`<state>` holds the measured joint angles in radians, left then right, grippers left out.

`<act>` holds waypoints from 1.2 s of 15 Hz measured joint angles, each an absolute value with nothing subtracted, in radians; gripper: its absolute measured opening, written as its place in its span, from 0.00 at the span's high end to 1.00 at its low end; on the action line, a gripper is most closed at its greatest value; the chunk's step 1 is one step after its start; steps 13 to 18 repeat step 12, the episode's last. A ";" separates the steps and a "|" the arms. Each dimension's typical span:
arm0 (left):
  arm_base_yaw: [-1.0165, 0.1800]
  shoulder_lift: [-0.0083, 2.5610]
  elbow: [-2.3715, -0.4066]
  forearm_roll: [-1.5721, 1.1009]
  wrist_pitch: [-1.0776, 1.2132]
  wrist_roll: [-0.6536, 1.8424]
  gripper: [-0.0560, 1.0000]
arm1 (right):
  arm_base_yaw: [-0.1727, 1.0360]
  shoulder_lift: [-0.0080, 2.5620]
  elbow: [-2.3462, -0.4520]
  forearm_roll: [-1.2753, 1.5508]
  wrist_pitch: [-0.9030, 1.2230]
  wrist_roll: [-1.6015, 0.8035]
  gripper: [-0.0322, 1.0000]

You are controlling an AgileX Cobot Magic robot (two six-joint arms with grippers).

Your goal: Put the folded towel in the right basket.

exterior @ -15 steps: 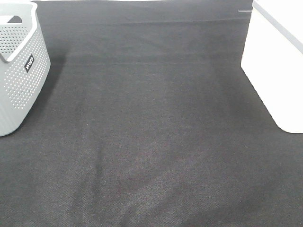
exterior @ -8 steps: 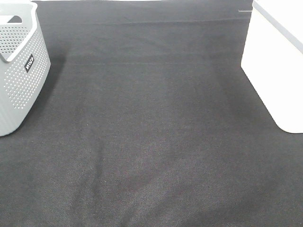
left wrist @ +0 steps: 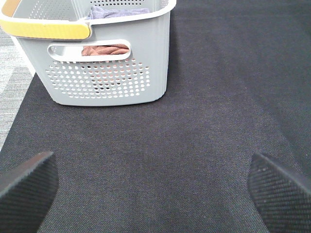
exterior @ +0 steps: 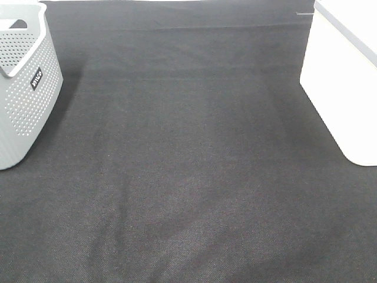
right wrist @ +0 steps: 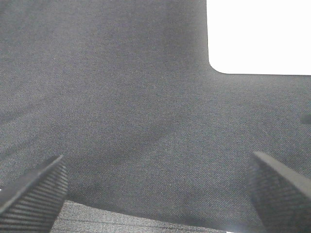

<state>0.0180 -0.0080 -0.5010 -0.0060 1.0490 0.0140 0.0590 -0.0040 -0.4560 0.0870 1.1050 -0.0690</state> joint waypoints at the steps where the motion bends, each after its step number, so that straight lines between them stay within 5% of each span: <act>1: 0.018 -0.008 -0.501 -0.006 1.049 0.014 0.01 | 0.059 -0.004 -0.456 0.087 1.105 -0.069 0.03; 18: 0.018 -0.008 -0.501 -0.006 1.049 0.014 0.01 | 0.059 -0.004 -0.456 0.090 1.105 -0.069 0.03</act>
